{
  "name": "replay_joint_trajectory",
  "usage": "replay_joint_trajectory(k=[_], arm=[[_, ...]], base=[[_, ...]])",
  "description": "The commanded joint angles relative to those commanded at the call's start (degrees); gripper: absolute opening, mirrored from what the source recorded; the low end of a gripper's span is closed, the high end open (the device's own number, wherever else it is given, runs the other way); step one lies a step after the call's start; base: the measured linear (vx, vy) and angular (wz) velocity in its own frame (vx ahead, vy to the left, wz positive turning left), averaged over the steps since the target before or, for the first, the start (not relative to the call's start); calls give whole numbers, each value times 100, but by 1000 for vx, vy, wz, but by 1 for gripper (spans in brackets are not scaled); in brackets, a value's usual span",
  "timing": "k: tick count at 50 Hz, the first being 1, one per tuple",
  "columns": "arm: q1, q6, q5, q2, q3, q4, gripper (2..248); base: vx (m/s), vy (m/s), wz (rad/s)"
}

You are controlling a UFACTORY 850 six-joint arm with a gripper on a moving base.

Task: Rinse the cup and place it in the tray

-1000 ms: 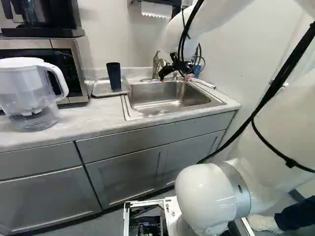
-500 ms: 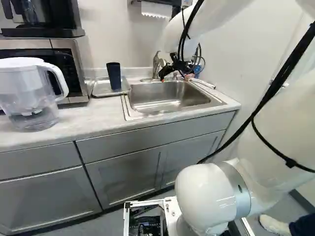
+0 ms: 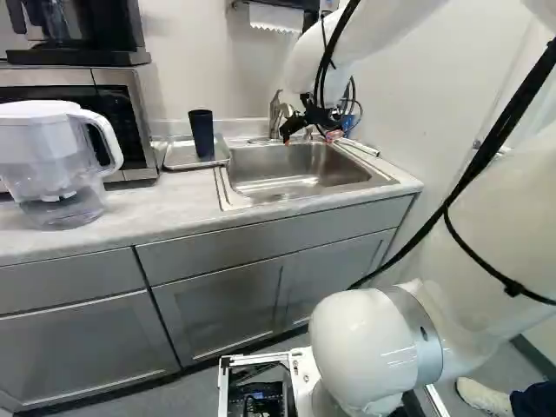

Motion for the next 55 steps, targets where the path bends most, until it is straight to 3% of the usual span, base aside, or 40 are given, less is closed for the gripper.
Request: replay_joint_trajectory(k=[19, 55], arm=[[0, 0, 0, 0, 0, 0, 247], [0, 0, 0, 0, 0, 0, 247]], base=[[-83, 0, 22], [-108, 30, 164]])
